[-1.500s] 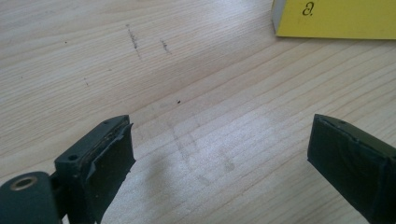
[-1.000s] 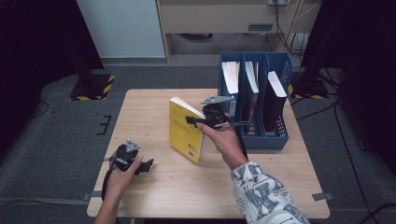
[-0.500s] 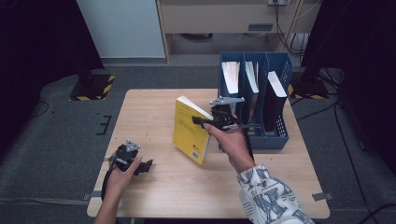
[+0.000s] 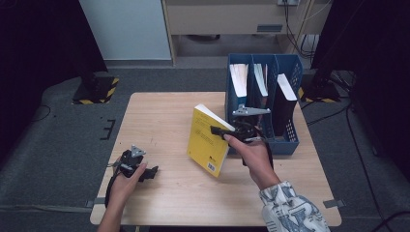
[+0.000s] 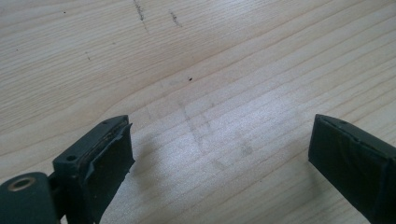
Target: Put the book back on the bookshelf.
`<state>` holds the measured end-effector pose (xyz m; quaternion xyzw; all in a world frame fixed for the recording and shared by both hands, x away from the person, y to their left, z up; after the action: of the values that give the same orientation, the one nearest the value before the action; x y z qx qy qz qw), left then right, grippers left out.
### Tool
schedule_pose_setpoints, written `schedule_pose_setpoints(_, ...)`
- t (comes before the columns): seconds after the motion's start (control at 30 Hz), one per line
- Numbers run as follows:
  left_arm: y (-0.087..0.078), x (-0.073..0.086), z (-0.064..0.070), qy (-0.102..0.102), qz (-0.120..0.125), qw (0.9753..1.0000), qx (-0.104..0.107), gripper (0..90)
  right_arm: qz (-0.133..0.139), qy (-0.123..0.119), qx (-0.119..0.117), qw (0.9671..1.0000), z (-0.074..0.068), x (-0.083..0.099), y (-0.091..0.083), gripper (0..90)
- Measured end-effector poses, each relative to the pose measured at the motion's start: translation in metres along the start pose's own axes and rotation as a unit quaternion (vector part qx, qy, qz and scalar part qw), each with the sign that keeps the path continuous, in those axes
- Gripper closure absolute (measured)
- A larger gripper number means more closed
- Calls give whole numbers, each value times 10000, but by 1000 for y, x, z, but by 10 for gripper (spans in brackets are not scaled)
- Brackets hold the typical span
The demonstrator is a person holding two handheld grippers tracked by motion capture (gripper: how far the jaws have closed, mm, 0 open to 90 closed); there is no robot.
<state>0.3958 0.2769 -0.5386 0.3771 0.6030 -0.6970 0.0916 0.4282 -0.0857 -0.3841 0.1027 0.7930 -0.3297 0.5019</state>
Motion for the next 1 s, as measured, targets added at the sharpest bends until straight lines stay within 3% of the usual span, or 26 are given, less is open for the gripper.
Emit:
schedule_pose_setpoints(0.57,2,1,0,-9,-93,10000,6,51,128,172,106,9997,10,19,-43,751)
schedule_pose_setpoints(1.0,3,2,0,-67,-81,9999,51,40,184,346,308,9988,26,34,-74,751)
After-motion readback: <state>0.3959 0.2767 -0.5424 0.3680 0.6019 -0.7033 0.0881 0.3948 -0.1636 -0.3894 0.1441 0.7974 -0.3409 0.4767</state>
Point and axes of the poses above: each handheld gripper's, and its own axes: y roughly forward along the jaws, x roughly out of its underside, z roughly to its right, the point moved 2 cm from there along y, roughly forward along the jaws, and after that the axes turned 3 degrees about -y, right-handed, at the moved point
